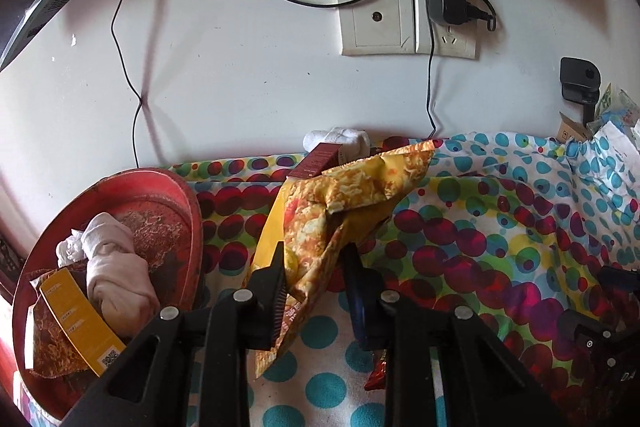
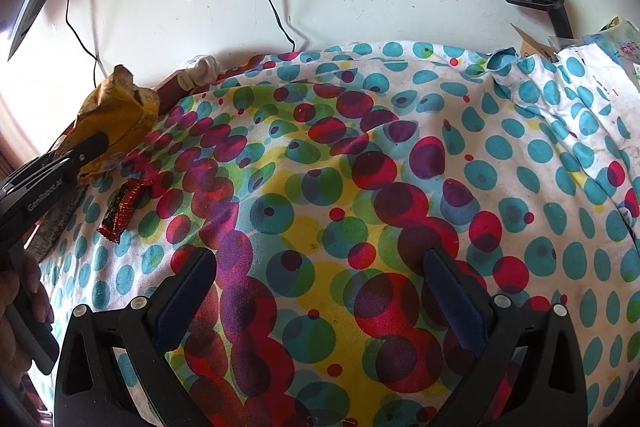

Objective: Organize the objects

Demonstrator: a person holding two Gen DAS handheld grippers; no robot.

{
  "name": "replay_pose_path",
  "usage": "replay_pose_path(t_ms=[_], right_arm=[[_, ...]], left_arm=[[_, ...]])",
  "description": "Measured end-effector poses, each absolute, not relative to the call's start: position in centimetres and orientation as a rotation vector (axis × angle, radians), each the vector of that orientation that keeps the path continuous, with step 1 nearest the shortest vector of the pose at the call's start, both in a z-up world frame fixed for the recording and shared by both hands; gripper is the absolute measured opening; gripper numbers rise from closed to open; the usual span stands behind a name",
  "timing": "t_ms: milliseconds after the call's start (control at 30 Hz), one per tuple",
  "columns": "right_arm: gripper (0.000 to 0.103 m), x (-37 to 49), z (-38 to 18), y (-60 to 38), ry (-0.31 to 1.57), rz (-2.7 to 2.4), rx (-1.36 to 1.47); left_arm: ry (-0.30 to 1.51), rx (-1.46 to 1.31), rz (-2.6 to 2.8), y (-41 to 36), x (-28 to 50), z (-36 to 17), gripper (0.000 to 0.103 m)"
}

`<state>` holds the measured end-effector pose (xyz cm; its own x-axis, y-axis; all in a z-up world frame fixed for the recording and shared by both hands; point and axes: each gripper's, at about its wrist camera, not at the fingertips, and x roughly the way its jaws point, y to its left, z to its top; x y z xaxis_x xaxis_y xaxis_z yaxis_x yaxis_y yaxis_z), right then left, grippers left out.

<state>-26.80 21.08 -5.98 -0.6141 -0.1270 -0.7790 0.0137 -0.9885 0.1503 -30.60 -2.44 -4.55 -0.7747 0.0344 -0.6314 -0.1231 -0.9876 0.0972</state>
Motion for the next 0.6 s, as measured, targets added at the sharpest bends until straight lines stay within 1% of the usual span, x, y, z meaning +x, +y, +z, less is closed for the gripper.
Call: replay_pose_path(t_ms=[200,267,300,467,533,600], right_arm=[[0.103,-26.9,-6.0,21.0,-0.194,-2.748,1.344],[0.103,-26.9,-6.0,20.9,-0.187,-2.75,1.347],[0.103,-26.8,-6.0,20.9,-0.183,-2.751,1.349],[0.103,-26.9,-6.0,20.8,-0.18,-2.752,1.351],[0.103,-26.9,-6.0,20.8,-0.179,-2.752,1.351],[0.103,-26.9,-6.0,20.7,-0.181,-2.752,1.351]], left_arm=[[0.14,-0.915,2.948,-4.9,-29.4,-1.3,0.025],[0.094,-0.896,2.982,-6.8,-29.4,0.2,0.021],[0.069,-0.888,3.008,-7.9,-29.3,0.9,0.017],[-0.044,-0.864,3.101,-13.7,-29.1,3.3,0.016],[-0.042,-0.869,3.133,-15.5,-29.1,3.8,0.016],[0.001,-0.849,3.193,-17.2,-28.7,4.3,0.016]])
